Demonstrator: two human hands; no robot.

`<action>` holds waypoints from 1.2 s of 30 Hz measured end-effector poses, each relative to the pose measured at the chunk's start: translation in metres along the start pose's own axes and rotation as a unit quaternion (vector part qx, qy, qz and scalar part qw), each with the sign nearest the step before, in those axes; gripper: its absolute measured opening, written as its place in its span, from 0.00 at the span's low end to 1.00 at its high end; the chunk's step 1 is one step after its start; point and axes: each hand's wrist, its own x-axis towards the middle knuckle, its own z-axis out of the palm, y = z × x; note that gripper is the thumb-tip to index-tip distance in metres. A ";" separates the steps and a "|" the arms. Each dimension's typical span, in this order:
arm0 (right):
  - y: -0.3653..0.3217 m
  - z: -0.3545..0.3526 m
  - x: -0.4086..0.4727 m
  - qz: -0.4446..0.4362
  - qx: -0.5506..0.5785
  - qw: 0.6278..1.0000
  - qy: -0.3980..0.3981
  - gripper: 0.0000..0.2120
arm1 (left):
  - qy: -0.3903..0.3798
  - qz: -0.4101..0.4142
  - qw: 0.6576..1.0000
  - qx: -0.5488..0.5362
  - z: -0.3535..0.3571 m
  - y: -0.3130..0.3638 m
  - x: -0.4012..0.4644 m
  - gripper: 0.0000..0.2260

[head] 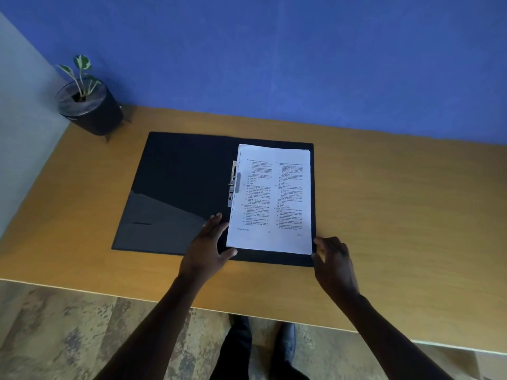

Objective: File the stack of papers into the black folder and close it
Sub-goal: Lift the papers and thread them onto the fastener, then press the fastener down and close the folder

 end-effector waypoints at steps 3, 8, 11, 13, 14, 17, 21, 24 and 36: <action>-0.002 0.001 -0.002 -0.007 -0.002 1.000 0.009 0.14 | 0.012 0.001 1.000 -0.011 0.001 0.001 -0.003 0.34; -0.001 0.001 -0.004 -0.011 0.006 1.000 0.004 0.15 | 0.023 0.000 0.999 -0.022 0.003 0.002 -0.003 0.31; 0.001 0.001 -0.005 -0.003 0.027 1.000 0.012 0.16 | 0.021 -0.002 1.000 -0.021 0.004 0.001 -0.003 0.30; 0.000 0.001 -0.005 -0.003 0.027 1.000 0.011 0.16 | 0.023 -0.001 1.000 -0.021 0.004 0.001 -0.003 0.30; -0.001 0.001 -0.005 -0.004 0.025 1.000 0.008 0.16 | 0.025 -0.002 0.999 -0.023 0.004 0.000 -0.003 0.30; -0.001 0.000 -0.005 -0.004 0.028 1.000 0.003 0.16 | 0.028 0.001 0.999 -0.025 0.005 0.000 -0.004 0.30; -0.002 -0.001 -0.002 0.015 0.057 0.998 0.022 0.16 | 0.034 -0.017 0.999 -0.033 0.004 -0.002 -0.005 0.34; -0.010 -0.002 0.010 0.023 0.069 0.996 0.047 0.18 | 0.069 -0.011 0.997 -0.024 0.002 0.000 -0.009 0.33; -0.066 0.034 0.101 -0.094 -0.034 0.994 0.034 0.28 | 0.135 0.013 0.990 0.026 -0.022 0.019 0.057 0.17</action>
